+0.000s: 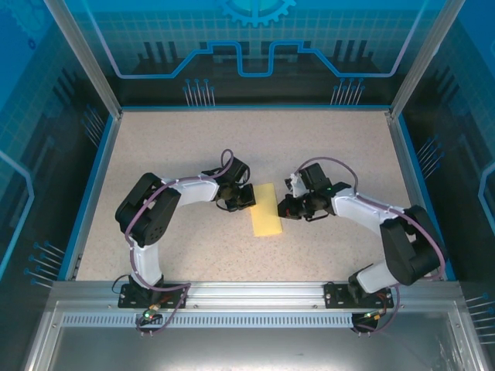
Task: Fold a paper plane with a square sheet of paper (pick it up from the middle)
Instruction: Rotate the square sheet of paper at the center of the table.
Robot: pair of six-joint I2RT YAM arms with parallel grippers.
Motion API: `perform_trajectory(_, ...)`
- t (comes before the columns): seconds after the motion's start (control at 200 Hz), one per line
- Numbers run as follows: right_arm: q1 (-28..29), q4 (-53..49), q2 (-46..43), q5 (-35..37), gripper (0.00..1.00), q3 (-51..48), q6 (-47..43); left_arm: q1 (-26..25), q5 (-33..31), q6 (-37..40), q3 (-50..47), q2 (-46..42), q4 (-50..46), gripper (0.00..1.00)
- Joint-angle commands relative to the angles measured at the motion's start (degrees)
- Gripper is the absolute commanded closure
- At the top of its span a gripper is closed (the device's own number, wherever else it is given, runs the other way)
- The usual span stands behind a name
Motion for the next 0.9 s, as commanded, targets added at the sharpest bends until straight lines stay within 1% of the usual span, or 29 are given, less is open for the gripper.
perform_trajectory(0.0,2.0,1.9,4.2,1.7,1.00,1.0,2.0,-0.2,-3.6,4.0,-0.6,2.5,-10.8,1.00)
perform_trajectory(0.26,3.8,7.4,10.8,3.1,1.00,3.2,5.6,0.2,-4.9,12.8,4.1,1.6,-13.2,1.00)
perform_trajectory(0.43,3.9,10.8,12.2,2.7,1.00,4.6,7.3,2.6,-3.8,17.4,5.7,0.9,-13.4,1.00)
perform_trajectory(0.585,3.6,11.7,13.7,3.9,1.00,4.9,7.6,4.4,-2.6,21.2,8.2,0.2,-13.6,1.00)
perform_trajectory(0.61,3.5,11.8,14.0,4.1,1.00,6.6,7.7,4.5,-2.2,21.6,8.7,0.2,-13.7,1.00)
perform_trajectory(0.72,3.6,10.8,16.2,4.4,1.00,8.5,7.0,4.6,0.0,22.2,10.2,-0.4,-12.7,1.00)
perform_trajectory(0.895,4.1,8.8,17.3,6.4,1.00,9.1,6.3,4.6,3.0,18.3,10.5,-2.8,-9.6,1.00)
